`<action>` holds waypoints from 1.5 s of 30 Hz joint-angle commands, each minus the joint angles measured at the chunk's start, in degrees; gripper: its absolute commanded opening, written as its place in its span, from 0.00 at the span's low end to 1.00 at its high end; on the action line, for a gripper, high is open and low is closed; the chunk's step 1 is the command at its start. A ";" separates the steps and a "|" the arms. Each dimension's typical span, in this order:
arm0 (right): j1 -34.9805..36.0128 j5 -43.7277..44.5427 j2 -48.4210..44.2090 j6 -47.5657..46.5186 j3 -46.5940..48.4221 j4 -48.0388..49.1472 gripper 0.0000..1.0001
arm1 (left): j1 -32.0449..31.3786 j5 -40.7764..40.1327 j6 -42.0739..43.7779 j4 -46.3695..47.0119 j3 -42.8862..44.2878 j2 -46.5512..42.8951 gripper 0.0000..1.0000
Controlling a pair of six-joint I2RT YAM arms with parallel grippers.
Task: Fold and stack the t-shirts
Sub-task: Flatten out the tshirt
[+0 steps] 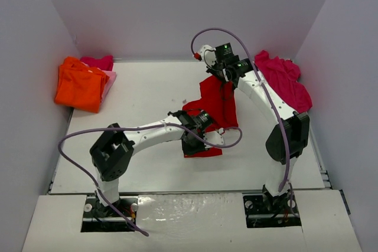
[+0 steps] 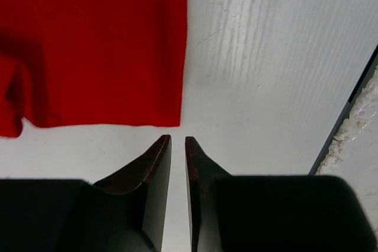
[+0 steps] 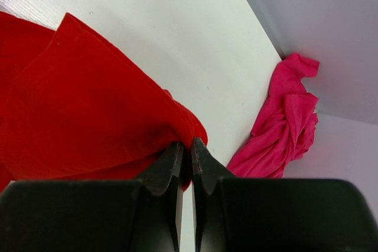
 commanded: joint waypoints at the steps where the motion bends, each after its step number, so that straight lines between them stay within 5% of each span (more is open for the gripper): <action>1: 0.10 0.73 -3.84 1.13 0.89 3.26 0.00 | -1.62 -0.41 1.17 0.65 3.02 2.24 0.16; 16: 0.10 -0.84 -3.40 0.87 -0.46 3.35 0.00 | -2.15 -2.70 0.28 2.69 5.60 8.87 0.23; 21: 0.07 -1.25 -3.39 0.81 -1.23 3.45 0.00 | -2.13 -3.84 -0.76 3.76 6.61 11.36 0.00; 25: -0.34 -1.25 -3.23 0.96 -1.39 3.52 0.00 | -0.16 -3.74 -1.56 2.65 8.39 8.55 0.00; 34: -3.73 -3.28 -7.12 1.14 -0.16 3.80 0.00 | 30.56 2.68 -1.86 -1.71 22.19 -12.95 0.00; 45: -4.47 -9.51 -16.95 4.91 -2.46 8.44 0.00 | 43.89 7.57 -4.63 -3.75 32.82 -22.37 0.00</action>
